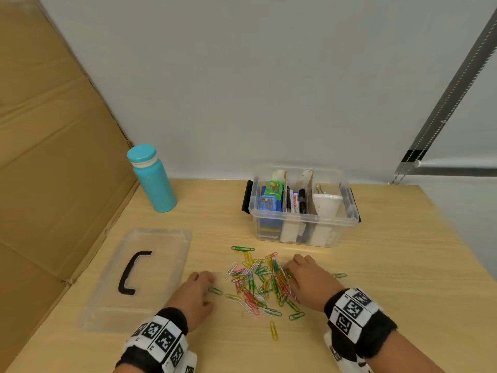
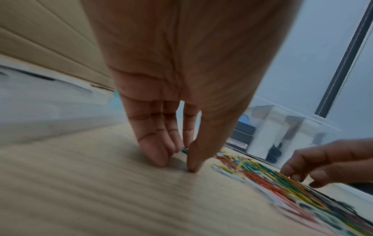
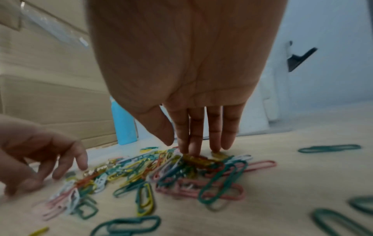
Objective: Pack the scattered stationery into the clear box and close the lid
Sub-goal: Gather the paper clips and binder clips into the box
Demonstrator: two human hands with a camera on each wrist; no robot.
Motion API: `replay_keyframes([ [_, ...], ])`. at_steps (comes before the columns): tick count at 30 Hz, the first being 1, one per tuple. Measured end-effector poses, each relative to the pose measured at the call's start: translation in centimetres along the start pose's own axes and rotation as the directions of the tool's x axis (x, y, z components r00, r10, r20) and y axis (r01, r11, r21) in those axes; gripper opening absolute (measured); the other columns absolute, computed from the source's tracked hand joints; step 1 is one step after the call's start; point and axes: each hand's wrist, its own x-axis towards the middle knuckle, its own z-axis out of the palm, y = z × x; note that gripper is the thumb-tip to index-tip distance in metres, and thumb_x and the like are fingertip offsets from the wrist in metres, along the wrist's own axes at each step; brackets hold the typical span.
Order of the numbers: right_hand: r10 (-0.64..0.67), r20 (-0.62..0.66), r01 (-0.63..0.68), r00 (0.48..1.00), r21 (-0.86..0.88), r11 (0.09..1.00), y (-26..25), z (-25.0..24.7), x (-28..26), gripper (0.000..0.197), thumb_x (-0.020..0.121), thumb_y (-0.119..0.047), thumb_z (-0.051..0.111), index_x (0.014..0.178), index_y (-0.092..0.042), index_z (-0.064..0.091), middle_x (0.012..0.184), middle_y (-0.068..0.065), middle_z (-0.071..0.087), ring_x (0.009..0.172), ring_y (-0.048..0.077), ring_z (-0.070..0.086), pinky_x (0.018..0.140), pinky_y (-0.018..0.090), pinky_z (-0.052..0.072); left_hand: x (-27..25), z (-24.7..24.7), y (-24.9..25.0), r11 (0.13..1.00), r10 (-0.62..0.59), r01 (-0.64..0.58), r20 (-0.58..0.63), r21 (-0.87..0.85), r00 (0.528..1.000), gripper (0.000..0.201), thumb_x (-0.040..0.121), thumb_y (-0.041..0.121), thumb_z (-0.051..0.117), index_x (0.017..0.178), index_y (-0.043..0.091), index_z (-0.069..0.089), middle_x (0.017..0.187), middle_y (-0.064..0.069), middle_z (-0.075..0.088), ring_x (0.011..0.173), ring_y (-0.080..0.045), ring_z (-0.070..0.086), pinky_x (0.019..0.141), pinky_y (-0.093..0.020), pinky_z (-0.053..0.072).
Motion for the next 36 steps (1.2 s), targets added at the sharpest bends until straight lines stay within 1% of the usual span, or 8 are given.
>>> replay_keyframes([
  [5, 0.18, -0.026, -0.177, 0.983, 0.099, 0.979, 1.5, -1.4, -3.5, 0.065, 0.084, -0.045, 0.061, 0.138, -0.023, 0.035, 0.129, -0.005, 0.036, 0.118, 0.014, 0.037, 0.1, 0.027, 0.041, 1.5, 1.0, 3.1, 0.988, 0.136, -0.137, -0.021, -0.072, 0.991, 0.035, 0.087, 0.011, 0.056, 0.119, 0.025, 0.05, 0.107, 0.006, 0.047, 0.08, -0.004, 0.05, 0.082, -0.014, 0.046],
  [9, 0.436, 0.098, -0.441, 0.895, 0.038, 0.897, 3.8, -2.1, -5.8, 0.105, 0.065, -0.065, 0.069, 0.144, -0.016, 0.02, 0.136, 0.003, 0.027, 0.125, 0.023, 0.034, 0.103, 0.035, 0.042, 4.1, -0.8, 5.0, 0.984, 0.179, -0.178, -0.198, 0.021, 0.964, 0.044, 0.092, 0.019, 0.053, 0.134, 0.025, 0.043, 0.129, 0.006, 0.042, 0.113, -0.01, 0.047, 0.1, -0.023, 0.043],
  [13, 0.483, 0.084, -0.488, 0.872, 0.061, 0.871, 4.1, -1.2, -5.7, 0.114, 0.072, -0.08, 0.042, 0.151, -0.009, 0.0, 0.158, 0.015, -0.004, 0.145, 0.033, -0.001, 0.118, 0.041, 0.016, 6.9, -1.1, 6.0, 0.981, 0.164, -0.152, -0.1, 0.122, 0.981, 0.059, 0.093, 0.014, 0.043, 0.148, 0.017, 0.022, 0.152, -0.001, 0.024, 0.137, -0.02, 0.024, 0.114, -0.034, 0.029],
  [17, 0.326, 0.139, -0.346, 0.935, 0.158, 0.925, 1.6, 0.2, -5.1, 0.125, 0.056, -0.088, 0.011, 0.149, -0.008, -0.011, 0.155, 0.01, -0.024, 0.145, 0.024, -0.016, 0.119, 0.036, 0.004, 6.9, 0.8, 6.8, 0.963, 0.127, -0.132, 0.037, 0.235, 0.991, 0.061, 0.092, 0.02, 0.042, 0.149, 0.018, 0.02, 0.155, -0.003, 0.016, 0.14, -0.027, 0.017, 0.114, -0.041, 0.029],
  [22, 0.222, 0.165, -0.257, 0.961, 0.233, 0.938, 0.9, -0.9, -5.6, 0.117, 0.056, -0.087, 0.039, 0.15, -0.019, 0.019, 0.154, -0.007, 0.012, 0.137, 0.013, 0.029, 0.113, 0.029, 0.03, 4.5, 1.5, 7.0, 0.953, 0.24, -0.244, 0.041, 0.182, 0.97, 0.052, 0.096, 0.029, 0.041, 0.146, 0.023, 0.028, 0.147, 0.002, 0.029, 0.133, -0.019, 0.027, 0.112, -0.033, 0.032],
  [26, 0.443, 0.209, -0.459, 0.872, 0.03, 0.888, 3.6, -2.2, -7.5, 0.117, 0.052, -0.062, 0.079, 0.144, -0.023, 0.017, 0.143, 0.002, 0.019, 0.125, 0.023, 0.04, 0.102, 0.036, 0.044, 2.3, 0.0, 5.1, 0.966, 0.171, -0.165, -0.016, 0.2, 0.985, 0.076, 0.083, 0.052, 0.058, 0.146, 0.028, 0.024, 0.142, 0.006, 0.031, 0.129, -0.015, 0.03, 0.108, -0.032, 0.037],
  [29, 0.49, 0.312, -0.536, 0.814, 0.075, 0.841, 4.1, -2.0, -8.0, 0.131, 0.048, -0.049, 0.088, 0.146, -0.023, 0.004, 0.146, 0.008, 0.013, 0.119, 0.026, 0.053, 0.098, 0.035, 0.048, 1.5, -0.1, 4.0, 0.976, 0.091, -0.099, 0.049, 0.194, 0.995, 0.091, 0.073, 0.049, 0.071, 0.146, 0.028, 0.022, 0.138, 0.004, 0.028, 0.125, -0.016, 0.03, 0.105, -0.031, 0.041],
  [36, 0.351, 0.249, -0.403, 0.903, 0.204, 0.892, -1.4, 0.1, -3.9, 0.113, 0.048, -0.048, 0.089, 0.134, -0.02, 0.021, 0.129, 0.003, 0.028, 0.111, 0.022, 0.054, 0.098, 0.031, 0.046, 3.0, 1.7, 6.2, 0.991, 0.125, -0.129, 0.091, 0.035, 0.988, 0.095, 0.067, 0.039, 0.081, 0.144, 0.025, 0.027, 0.131, 0.004, 0.03, 0.124, -0.016, 0.035, 0.11, -0.029, 0.035],
])
